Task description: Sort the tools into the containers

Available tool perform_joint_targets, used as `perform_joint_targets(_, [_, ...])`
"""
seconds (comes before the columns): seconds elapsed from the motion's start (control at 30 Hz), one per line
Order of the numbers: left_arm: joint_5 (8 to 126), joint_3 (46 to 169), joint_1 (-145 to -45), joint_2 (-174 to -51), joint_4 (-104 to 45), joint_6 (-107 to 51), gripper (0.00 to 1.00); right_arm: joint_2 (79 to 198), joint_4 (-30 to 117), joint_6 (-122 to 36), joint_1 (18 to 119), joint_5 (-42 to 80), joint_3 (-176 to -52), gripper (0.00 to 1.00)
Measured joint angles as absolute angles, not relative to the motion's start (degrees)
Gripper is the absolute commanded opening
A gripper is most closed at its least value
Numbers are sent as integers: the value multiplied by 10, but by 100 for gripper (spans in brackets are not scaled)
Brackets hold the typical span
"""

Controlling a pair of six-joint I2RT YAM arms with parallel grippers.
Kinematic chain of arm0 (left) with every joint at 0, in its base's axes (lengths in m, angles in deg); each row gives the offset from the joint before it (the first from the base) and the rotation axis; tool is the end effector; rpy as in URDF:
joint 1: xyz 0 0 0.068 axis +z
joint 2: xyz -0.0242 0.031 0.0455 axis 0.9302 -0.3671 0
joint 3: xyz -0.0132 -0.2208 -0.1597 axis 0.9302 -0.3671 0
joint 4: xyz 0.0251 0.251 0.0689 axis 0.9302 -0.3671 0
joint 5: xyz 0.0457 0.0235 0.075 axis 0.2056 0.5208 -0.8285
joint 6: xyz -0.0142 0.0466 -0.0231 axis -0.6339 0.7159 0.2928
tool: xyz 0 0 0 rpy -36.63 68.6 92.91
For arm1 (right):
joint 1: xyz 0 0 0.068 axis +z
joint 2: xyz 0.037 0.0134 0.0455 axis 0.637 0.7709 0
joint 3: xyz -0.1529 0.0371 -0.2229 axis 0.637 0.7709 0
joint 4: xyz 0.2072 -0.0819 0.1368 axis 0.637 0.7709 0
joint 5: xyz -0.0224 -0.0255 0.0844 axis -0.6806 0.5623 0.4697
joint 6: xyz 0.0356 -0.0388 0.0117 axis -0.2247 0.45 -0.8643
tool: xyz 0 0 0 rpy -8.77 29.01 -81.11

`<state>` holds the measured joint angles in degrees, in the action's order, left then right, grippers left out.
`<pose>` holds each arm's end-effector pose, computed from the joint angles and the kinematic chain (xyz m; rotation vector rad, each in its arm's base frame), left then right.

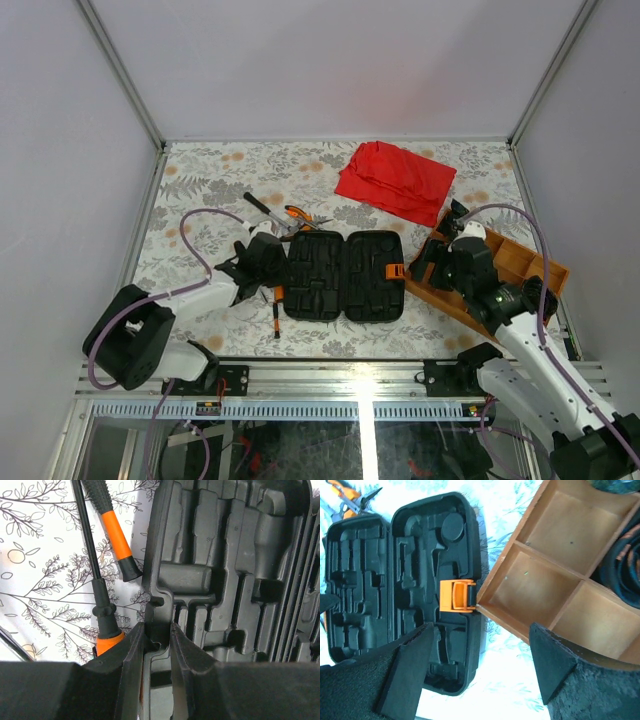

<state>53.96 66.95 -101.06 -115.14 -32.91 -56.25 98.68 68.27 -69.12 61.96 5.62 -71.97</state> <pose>0.2142 -0.1337 0.1566 -0.1845 2.4403 -0.4885 0.1526 0.0588 0.2544 0.2602 2.1608 0.4438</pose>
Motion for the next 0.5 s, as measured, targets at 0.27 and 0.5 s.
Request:
perform_joint_targets(0.27, [527,654,-1010,-1121,-351,-581,6,1069,652,-662,620,119,-736,89])
perform_joint_targets(0.5, [513,642,-1010,-1098,-369,-586,5,1156,636,-628,648,123,-769,94])
